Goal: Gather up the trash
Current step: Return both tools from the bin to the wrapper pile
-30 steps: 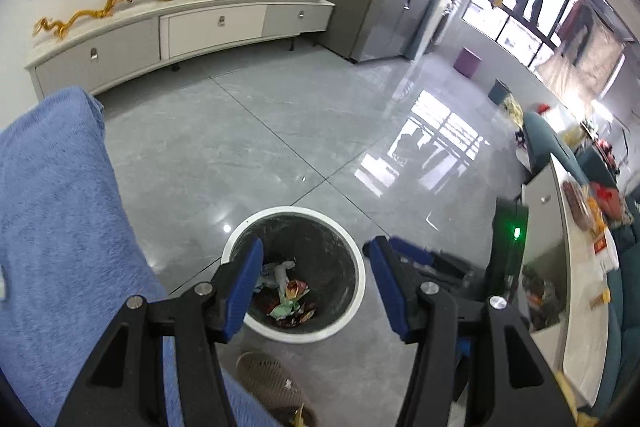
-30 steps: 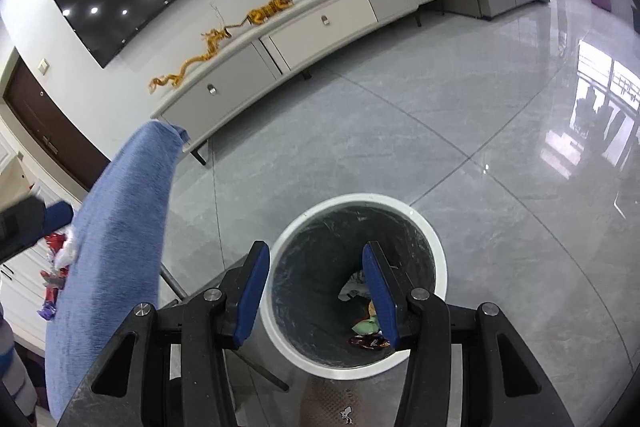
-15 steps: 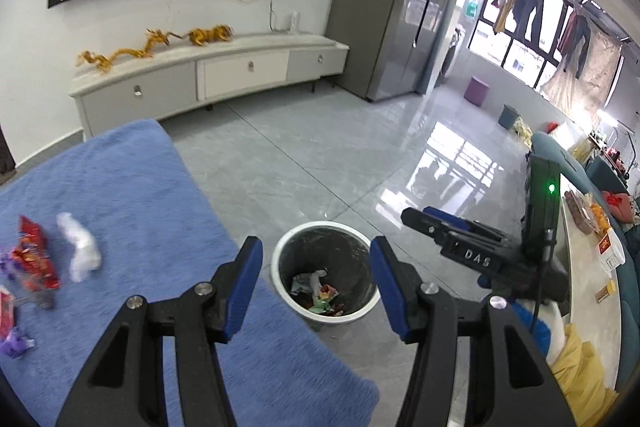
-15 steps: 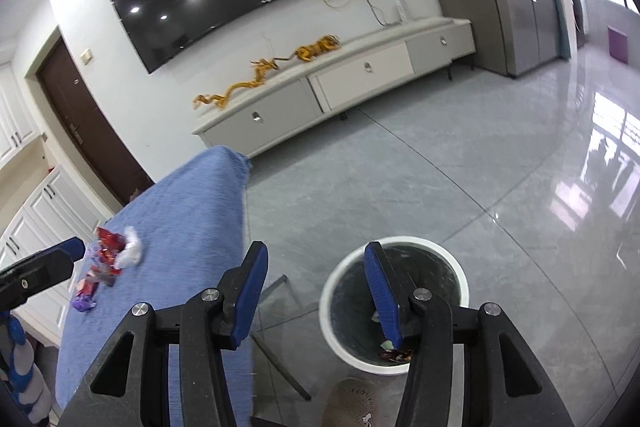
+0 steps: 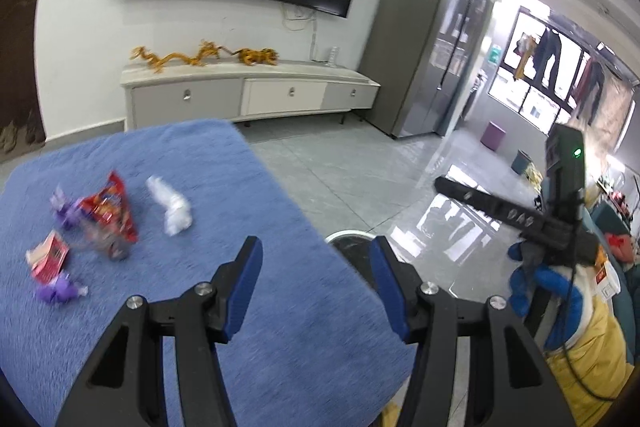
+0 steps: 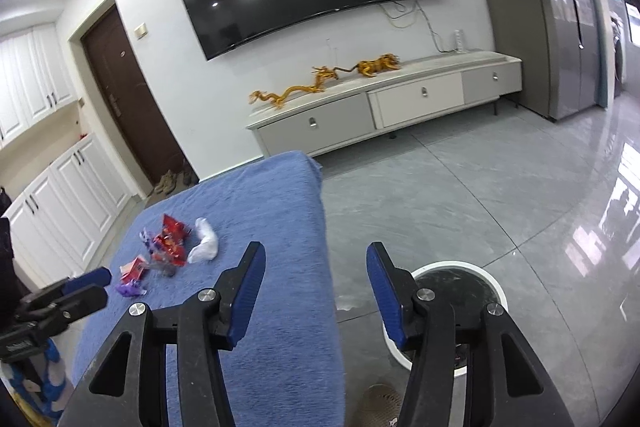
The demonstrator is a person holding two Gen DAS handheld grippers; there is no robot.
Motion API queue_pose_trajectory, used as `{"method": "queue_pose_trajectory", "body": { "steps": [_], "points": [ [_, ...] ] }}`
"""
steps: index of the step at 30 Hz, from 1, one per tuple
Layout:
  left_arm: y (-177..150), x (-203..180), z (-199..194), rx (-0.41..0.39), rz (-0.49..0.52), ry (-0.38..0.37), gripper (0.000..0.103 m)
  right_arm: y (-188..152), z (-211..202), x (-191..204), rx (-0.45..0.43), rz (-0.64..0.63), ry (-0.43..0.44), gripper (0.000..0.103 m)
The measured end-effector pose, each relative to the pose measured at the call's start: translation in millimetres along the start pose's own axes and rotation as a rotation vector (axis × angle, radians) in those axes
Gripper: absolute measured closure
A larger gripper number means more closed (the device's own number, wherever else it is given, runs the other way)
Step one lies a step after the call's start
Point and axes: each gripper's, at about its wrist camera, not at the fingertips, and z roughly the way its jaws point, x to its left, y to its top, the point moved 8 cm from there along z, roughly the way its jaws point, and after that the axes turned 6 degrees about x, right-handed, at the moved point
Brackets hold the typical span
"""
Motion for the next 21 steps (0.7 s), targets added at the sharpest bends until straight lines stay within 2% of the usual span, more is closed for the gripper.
{"method": "queue_pose_trajectory", "body": {
  "steps": [5,11,13,15,21],
  "points": [
    [-24.8,42.3,1.9,0.013,-0.073,0.031,0.049,-0.2,11.9,21.0,0.025,-0.031,0.010,0.052],
    [-53.5,110.3,-2.4,0.005,-0.156,0.137,0.049,-5.1,42.3,37.0,0.080,-0.055,0.032,0.052],
    [-61.9,137.1,-5.2,0.003,-0.205,0.172,0.045,-6.9,57.4,43.4,0.106,-0.065,0.044,0.052],
    [-69.0,170.2,-7.8,-0.003,-0.272,0.221,0.034,-8.6,72.7,49.1,0.131,-0.077,0.056,0.051],
    [-78.4,243.4,-6.5,-0.007,-0.418,0.318,0.033,-11.8,122.6,70.6,0.200,-0.117,0.110,0.051]
  ]
}}
